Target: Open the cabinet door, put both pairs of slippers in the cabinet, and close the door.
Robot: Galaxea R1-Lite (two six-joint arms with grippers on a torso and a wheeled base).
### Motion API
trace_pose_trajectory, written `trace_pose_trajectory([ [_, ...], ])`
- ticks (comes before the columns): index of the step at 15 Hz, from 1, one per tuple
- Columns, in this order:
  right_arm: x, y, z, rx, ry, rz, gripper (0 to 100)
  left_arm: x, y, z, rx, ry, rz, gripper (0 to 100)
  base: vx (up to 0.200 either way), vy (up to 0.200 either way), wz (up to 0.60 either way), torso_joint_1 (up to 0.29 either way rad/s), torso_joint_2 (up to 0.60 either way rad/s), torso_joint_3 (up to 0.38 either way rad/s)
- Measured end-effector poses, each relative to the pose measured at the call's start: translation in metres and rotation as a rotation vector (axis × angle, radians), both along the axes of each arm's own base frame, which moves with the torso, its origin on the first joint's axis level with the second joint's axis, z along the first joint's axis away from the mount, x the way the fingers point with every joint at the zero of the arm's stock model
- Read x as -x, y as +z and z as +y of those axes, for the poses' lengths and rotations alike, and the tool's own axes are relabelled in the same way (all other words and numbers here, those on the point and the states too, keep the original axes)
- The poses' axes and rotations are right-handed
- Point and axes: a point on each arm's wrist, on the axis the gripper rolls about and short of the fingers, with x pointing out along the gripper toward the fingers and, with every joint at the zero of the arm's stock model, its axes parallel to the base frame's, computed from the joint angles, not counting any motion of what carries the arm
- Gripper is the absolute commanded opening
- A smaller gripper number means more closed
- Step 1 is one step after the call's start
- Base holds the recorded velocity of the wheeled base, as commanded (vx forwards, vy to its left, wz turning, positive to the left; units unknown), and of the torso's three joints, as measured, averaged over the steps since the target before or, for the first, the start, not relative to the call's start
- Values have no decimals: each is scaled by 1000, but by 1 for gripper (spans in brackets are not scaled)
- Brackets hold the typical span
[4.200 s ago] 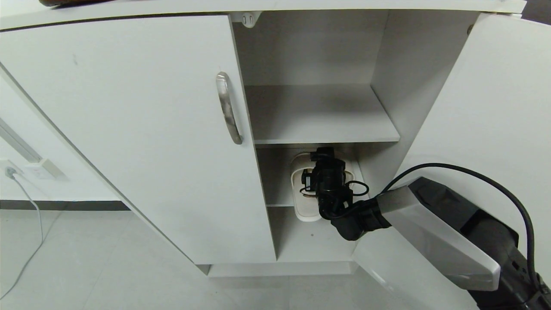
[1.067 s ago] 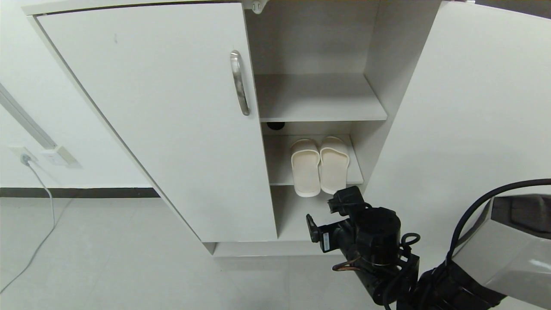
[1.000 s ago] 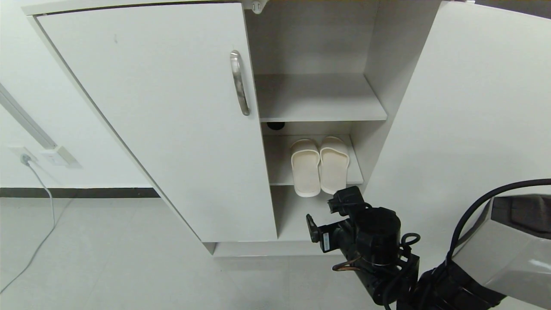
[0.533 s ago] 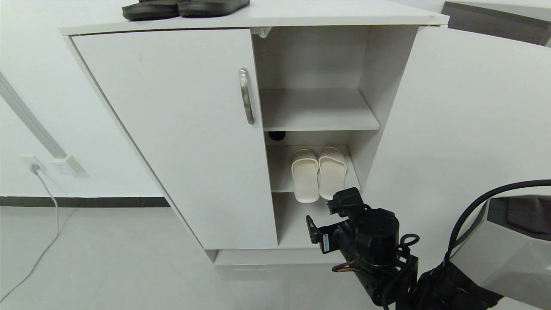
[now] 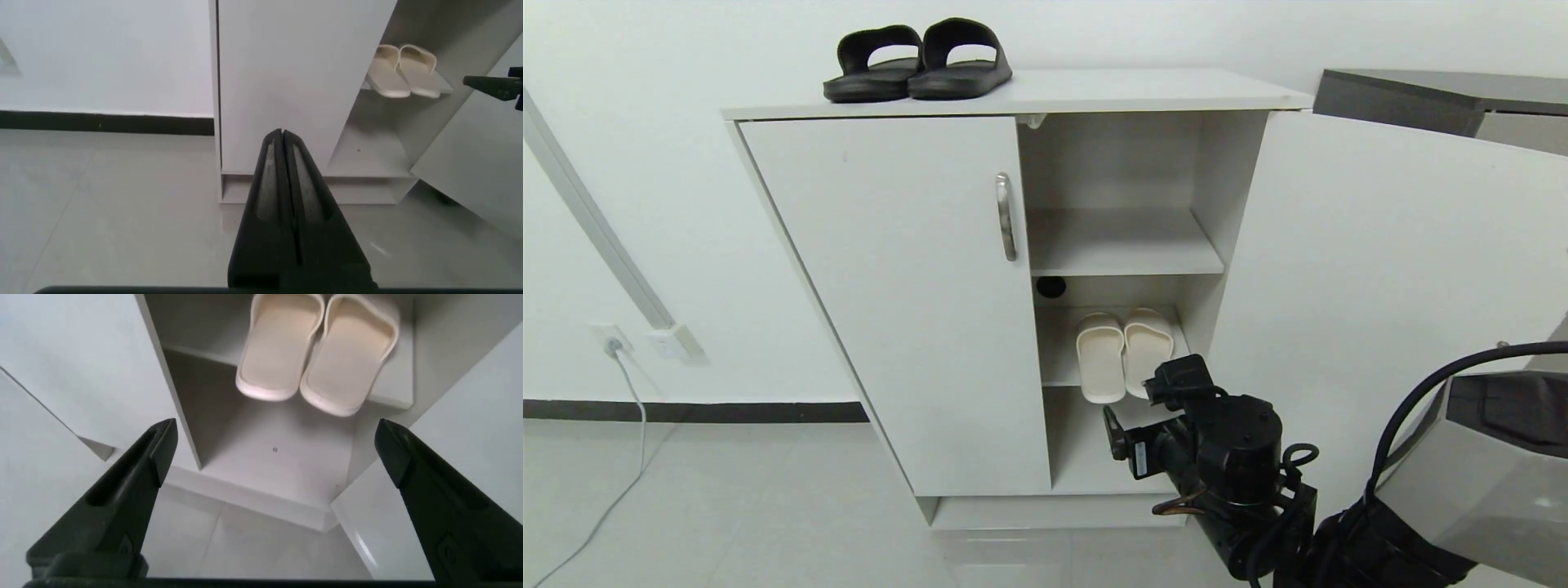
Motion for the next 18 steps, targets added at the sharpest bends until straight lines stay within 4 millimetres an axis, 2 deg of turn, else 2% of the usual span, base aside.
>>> trace_pose_trajectory([
  [14, -2, -7, 2, -3, 0, -5, 100, 0, 0, 0, 3, 0, -1, 0, 0, 0, 0, 0, 0, 13],
  [18, -2, -7, 2, -4, 0, -6, 100, 0, 0, 0, 3, 0, -1, 0, 0, 200, 0, 5, -2, 7],
])
